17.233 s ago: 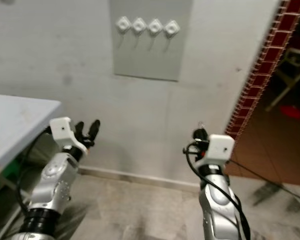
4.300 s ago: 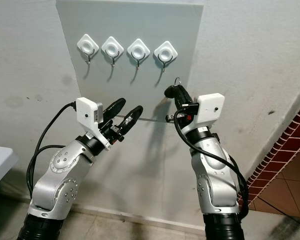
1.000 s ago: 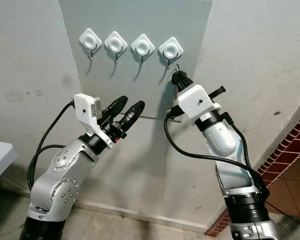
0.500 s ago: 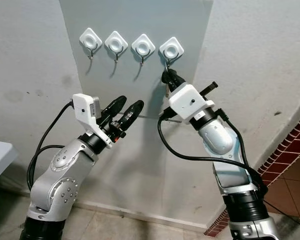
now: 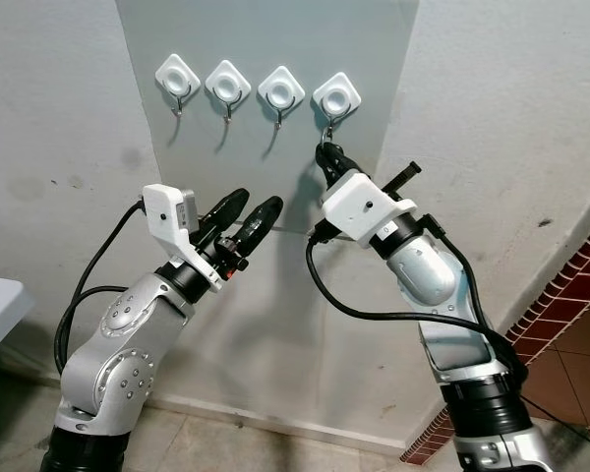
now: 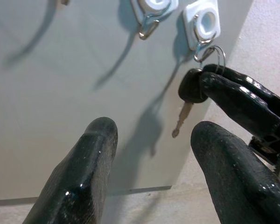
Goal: Hang keys on a hook
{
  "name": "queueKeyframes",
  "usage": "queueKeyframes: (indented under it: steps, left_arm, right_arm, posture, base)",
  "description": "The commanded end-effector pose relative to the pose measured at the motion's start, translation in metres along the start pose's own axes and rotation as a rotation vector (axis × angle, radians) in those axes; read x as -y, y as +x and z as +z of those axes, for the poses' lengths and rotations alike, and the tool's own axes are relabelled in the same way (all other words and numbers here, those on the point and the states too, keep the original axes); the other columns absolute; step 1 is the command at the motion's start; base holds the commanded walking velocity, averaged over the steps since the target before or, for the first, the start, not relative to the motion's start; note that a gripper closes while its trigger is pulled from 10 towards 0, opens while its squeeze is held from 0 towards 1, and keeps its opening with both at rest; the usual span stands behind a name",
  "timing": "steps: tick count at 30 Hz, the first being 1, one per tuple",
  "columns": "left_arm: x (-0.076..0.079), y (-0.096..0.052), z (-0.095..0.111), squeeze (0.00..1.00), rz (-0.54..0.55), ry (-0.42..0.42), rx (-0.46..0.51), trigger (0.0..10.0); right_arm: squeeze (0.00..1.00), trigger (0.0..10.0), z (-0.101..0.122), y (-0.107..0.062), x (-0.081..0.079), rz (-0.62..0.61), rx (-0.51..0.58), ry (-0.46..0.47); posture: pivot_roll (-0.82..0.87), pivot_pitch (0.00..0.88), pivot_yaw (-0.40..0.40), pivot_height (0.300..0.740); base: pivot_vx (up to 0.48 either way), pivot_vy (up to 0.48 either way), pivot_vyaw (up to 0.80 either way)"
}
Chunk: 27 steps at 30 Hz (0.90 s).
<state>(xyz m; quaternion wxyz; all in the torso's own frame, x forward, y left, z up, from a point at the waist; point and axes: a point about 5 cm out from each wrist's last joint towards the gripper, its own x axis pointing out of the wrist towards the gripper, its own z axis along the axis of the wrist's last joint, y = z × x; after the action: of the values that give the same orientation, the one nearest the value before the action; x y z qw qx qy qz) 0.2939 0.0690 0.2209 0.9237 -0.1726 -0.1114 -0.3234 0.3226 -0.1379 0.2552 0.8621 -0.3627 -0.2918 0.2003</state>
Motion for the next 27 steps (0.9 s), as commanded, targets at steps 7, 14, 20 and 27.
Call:
queueKeyframes:
  steps: [7,14,20,27]
  left_arm:
    - [0.003,0.001,0.006,0.00,-0.007,-0.004,0.020,10.0]
    - [0.003,0.000,0.006,0.00,-0.003,-0.007,0.020,10.0]
    - [0.003,-0.001,0.005,0.00,0.000,-0.007,0.017,10.0]
    - [-0.007,-0.008,-0.007,0.00,0.042,0.017,-0.019,10.0]
  right_arm:
    - [1.00,10.0,-0.004,-0.001,-0.004,0.024,-0.010,0.007]
    - [1.00,10.0,-0.006,-0.002,0.000,-0.020,-0.018,0.007]
    - [1.00,10.0,-0.008,-0.005,0.001,-0.103,-0.008,0.128]
    - [1.00,10.0,-0.014,-0.019,-0.013,-0.257,0.027,0.603]
  posture:
    - [0.01,0.047,-0.018,0.740]
    - [0.01,0.045,-0.018,0.740]
    - [0.01,0.045,-0.018,0.740]
    - [0.02,0.039,-0.014,0.740]
  base:
    - [0.000,0.000,0.00]
    - [0.000,0.000,0.00]
    - [0.000,0.000,0.00]
    - [0.000,0.000,0.00]
